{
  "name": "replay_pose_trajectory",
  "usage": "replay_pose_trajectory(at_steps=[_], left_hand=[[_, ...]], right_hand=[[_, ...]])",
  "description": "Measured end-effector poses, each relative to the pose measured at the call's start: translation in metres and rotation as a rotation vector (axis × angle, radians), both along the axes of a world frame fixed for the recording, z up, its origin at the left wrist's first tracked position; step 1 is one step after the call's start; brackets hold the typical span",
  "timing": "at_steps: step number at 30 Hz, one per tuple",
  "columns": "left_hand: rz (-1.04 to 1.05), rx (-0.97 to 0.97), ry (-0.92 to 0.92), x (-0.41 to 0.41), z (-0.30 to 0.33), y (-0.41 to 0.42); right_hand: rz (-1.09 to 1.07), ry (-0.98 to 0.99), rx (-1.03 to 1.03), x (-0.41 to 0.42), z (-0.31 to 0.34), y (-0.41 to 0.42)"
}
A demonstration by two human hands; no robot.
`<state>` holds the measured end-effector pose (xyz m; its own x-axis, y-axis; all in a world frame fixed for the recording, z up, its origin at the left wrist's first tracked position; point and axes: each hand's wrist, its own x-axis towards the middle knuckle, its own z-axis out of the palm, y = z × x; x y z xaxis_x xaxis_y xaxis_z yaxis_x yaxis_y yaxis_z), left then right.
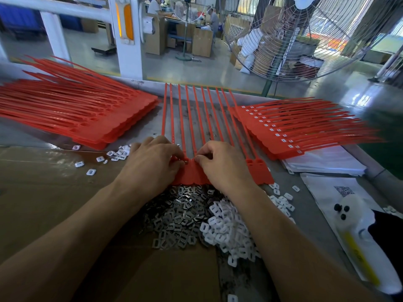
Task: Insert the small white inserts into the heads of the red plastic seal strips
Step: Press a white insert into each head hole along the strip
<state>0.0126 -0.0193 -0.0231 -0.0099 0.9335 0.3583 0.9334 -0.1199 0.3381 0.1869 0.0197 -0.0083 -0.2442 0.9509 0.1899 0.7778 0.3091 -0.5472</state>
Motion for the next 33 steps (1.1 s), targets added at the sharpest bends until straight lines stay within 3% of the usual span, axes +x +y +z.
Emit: replay_pose_trajectory(at_steps=[25,33], left_hand=[[0.0,-0.035,-0.004,0.002,0.006,-0.004],[-0.005,-0.039,-0.011,0.001,0.005,-0.004]], right_hand=[[0.044,-0.052,0.057,0.003,0.004,-0.003],[0.139,-0.391,0.153,0.007,0.014,-0.018]])
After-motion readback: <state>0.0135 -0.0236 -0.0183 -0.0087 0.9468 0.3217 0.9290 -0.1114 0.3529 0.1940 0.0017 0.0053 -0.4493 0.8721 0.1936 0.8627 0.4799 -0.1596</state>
